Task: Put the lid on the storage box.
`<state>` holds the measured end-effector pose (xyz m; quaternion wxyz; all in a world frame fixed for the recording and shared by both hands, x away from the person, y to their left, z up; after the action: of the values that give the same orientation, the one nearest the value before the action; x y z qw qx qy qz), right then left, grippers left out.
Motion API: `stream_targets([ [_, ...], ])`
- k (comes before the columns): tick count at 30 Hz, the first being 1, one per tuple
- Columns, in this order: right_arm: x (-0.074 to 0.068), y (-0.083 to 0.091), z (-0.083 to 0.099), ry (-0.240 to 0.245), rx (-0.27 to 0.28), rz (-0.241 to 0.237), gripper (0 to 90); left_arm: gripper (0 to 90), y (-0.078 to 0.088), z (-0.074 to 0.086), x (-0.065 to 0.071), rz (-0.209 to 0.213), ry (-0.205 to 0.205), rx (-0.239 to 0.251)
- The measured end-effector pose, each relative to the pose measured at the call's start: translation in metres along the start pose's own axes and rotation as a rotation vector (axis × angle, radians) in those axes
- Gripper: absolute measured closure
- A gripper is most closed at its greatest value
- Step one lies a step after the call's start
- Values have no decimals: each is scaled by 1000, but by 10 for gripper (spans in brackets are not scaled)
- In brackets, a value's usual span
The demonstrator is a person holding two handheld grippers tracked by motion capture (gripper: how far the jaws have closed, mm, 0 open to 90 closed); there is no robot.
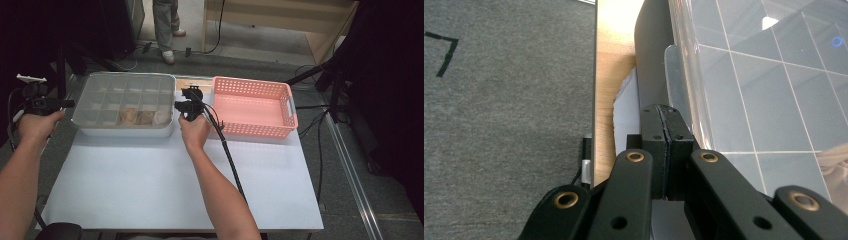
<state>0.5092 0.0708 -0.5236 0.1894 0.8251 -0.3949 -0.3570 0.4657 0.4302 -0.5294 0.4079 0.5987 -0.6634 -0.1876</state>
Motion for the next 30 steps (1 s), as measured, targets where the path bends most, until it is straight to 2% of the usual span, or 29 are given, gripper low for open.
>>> stream_targets([
  [14, 0, 0, 4, 1, 6, -17, 900, 900, -4, -2, 0, -9, 15, 5],
  [16, 1, 0, 3, 4, 15, -17, 900, 900, -6, -1, 0, -14, 7, -3],
  [17, 1, -1, 2, 3, 15, -16, 900, 900, -8, 0, 2, 4, 5, -13],
  [20, 3, -2, 1, -17, 16, -13, 900, 900, -8, -1, 4, -11, -7, -1],
  [21, 3, -2, 1, -17, 16, -13, 900, 900, -9, -1, 4, -10, -3, -5],
  [23, 3, -2, 0, -17, 21, -15, 900, 896, -8, -1, 4, -12, -19, -8],
  [27, 2, -1, -2, -10, 25, -11, 900, 893, -8, -1, 5, -37, -34, -1],
  [28, 2, -1, -2, -10, 23, -9, 900, 893, -8, -1, 5, -49, -49, 0],
  [30, 3, -1, -2, -12, 17, -7, 900, 896, -8, -1, 5, -48, -43, -5],
])
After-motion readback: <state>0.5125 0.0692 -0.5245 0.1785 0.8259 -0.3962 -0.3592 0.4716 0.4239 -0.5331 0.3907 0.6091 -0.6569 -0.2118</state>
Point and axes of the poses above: each handheld gripper's, and its own axes: y roughly backward along the jaws, z roughly out of its underside, x roughly to its right, the point moved 10 cm from there along -y, roughly forward along the jaws, and after that the axes turned 4 degrees about -z, right-handed, at the moved point
